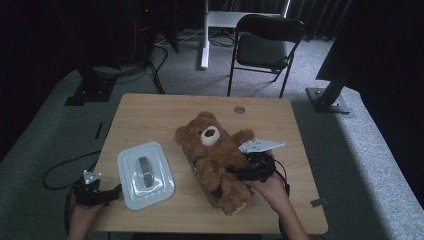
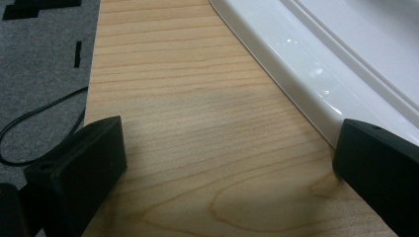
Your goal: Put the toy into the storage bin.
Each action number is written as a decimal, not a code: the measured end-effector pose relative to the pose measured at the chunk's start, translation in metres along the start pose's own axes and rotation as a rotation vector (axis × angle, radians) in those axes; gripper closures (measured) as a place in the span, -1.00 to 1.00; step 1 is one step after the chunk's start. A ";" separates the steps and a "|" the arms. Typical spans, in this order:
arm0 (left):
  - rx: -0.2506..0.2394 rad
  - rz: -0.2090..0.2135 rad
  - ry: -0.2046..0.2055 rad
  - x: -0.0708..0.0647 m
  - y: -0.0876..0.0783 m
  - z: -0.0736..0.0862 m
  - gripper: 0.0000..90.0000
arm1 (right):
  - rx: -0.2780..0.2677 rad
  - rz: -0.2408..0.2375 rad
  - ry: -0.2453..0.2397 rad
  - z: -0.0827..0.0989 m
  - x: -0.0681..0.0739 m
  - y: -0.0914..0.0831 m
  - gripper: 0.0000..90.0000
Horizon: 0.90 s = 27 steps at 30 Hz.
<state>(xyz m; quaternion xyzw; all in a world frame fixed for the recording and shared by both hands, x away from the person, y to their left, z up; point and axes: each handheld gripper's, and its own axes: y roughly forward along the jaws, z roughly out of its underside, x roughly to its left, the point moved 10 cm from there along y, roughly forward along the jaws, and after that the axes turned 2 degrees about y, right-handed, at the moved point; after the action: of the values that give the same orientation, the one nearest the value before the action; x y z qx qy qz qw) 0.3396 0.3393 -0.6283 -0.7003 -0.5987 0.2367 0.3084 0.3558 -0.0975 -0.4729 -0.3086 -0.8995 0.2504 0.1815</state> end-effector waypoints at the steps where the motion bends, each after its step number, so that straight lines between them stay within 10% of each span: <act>1: 0.000 0.000 0.000 0.000 0.000 0.000 -0.99 | -0.003 0.002 0.001 -0.002 0.001 -0.001 -0.33; 16: 0.000 0.002 0.002 0.000 0.000 0.000 -0.99 | -0.166 -0.005 0.099 -0.068 -0.006 -0.019 -0.59; 27: 0.000 0.002 0.004 0.000 0.000 0.000 -0.99 | -0.164 -0.014 0.081 -0.112 0.000 0.004 -0.58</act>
<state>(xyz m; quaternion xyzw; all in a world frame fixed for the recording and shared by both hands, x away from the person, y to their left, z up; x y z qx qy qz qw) 0.3398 0.3392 -0.6282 -0.7014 -0.5973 0.2358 0.3093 0.4114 -0.0564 -0.3849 -0.3262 -0.9111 0.1619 0.1933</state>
